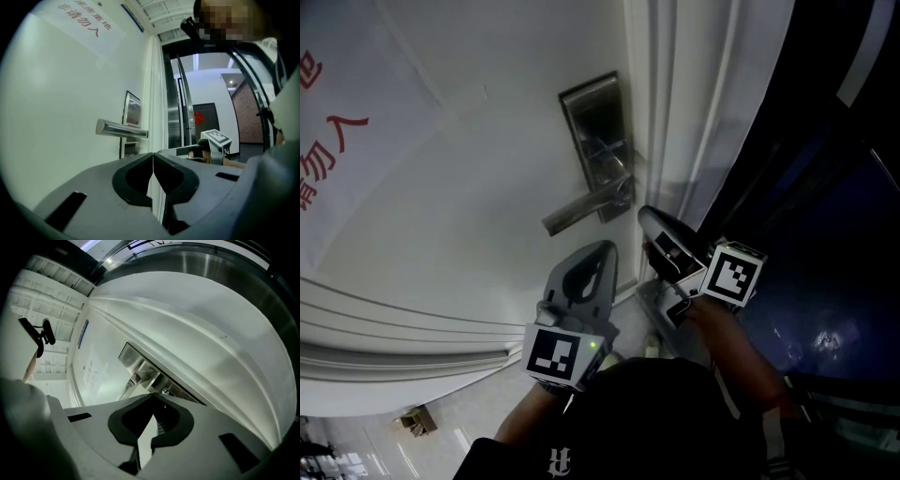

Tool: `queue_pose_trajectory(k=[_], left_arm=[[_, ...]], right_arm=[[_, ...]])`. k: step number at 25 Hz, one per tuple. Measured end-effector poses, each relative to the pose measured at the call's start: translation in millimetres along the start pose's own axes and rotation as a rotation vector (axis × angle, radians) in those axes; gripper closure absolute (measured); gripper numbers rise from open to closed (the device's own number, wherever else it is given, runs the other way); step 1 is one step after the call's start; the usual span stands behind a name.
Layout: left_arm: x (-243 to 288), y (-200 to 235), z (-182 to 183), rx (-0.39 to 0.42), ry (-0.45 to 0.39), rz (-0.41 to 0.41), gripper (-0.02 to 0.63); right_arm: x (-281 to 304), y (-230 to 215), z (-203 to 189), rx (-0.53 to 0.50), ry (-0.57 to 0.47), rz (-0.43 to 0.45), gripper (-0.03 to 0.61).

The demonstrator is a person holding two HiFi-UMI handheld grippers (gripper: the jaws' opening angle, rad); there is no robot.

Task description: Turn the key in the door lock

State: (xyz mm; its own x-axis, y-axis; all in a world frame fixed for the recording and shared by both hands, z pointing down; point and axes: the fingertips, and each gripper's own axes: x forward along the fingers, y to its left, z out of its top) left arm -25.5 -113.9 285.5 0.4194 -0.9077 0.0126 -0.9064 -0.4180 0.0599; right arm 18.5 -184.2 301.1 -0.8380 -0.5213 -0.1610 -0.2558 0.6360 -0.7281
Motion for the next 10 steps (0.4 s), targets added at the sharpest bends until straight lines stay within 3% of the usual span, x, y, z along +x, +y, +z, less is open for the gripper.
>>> queue_pose_trajectory(k=[10], left_arm=[[5.0, 0.5, -2.6, 0.008, 0.003, 0.028, 0.606]], right_arm=[[2.8, -8.0, 1.5, 0.028, 0.024, 0.021, 0.563]])
